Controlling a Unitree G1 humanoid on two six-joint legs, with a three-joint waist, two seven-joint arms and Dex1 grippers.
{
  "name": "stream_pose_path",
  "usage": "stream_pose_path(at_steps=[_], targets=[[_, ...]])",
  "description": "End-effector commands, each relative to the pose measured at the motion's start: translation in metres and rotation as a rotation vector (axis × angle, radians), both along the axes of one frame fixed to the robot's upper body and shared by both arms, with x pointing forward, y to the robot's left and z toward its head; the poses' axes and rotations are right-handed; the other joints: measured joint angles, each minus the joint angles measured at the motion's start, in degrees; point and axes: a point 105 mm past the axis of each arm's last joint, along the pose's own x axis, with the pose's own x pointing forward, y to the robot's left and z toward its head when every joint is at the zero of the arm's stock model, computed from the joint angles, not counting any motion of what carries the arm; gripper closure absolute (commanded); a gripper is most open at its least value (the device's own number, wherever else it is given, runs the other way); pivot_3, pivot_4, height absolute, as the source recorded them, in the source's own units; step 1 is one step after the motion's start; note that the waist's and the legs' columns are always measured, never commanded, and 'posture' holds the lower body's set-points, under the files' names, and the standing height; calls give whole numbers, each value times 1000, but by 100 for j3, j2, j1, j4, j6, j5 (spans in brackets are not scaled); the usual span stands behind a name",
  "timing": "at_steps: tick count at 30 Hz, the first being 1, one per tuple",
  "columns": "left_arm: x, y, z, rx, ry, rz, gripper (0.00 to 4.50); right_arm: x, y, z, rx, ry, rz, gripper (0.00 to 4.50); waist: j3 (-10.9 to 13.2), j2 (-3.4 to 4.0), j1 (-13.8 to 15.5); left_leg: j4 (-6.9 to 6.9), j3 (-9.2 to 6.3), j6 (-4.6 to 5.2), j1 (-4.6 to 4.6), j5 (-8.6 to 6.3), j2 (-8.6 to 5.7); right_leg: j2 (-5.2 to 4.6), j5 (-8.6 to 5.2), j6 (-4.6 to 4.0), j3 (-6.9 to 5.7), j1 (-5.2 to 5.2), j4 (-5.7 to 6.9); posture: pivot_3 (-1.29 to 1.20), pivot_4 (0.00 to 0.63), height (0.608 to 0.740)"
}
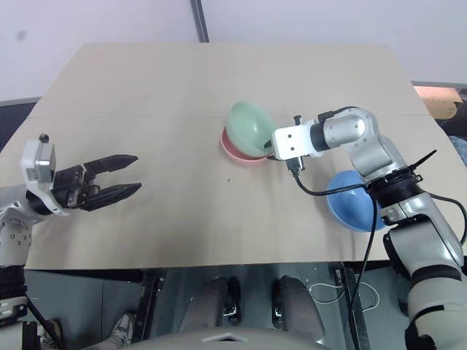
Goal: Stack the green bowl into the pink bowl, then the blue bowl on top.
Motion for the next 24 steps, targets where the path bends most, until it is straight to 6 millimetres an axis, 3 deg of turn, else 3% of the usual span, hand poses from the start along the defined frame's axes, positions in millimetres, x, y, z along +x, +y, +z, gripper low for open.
stream_pose_path(at_steps=[1,6,10,15,17,21,24], targets=[[-4,0,12,-2,-66,11,683,-2,7,25,38,-83,35,1194,0,0,10,0,0,0,0,0,0,0,0,0,0,0,1,0,150,740],[-5,-5,11,-14,-66,0,683,-12,3,60,161,-96,-1,1194,2,4,33,1,-2,0,-2,0,-1,-3,1,0,-1,0,1,0,150,740],[-7,-24,14,-25,-77,-73,683,-26,-27,70,249,-26,-158,1194,1,1,78,0,-14,0,-7,-1,-2,-8,1,0,-11,5,-9,0,150,740],[-6,-50,16,-2,-92,-192,683,-49,-83,53,426,140,-580,1194,1,3,131,0,-18,5,-7,-5,-7,-19,0,-1,-14,11,-13,0,150,740],[-4,-59,18,-5,-82,-248,125,-60,-102,40,491,164,-766,1119,1,4,109,-1,-19,3,-4,-4,-6,-17,0,0,-15,8,-2,0,150,740],[7,-68,21,7,-119,-296,59,-90,-112,16,554,275,-964,1119,-1,6,76,-5,-26,-3,-2,0,-5,-11,-1,2,-17,8,0,0,150,740],[15,-74,19,23,-130,-319,59,-98,-110,4,620,345,-1060,1119,-2,6,14,-3,-21,-2,-1,0,-4,-4,-9,17,-11,8,-1,0,150,740]])
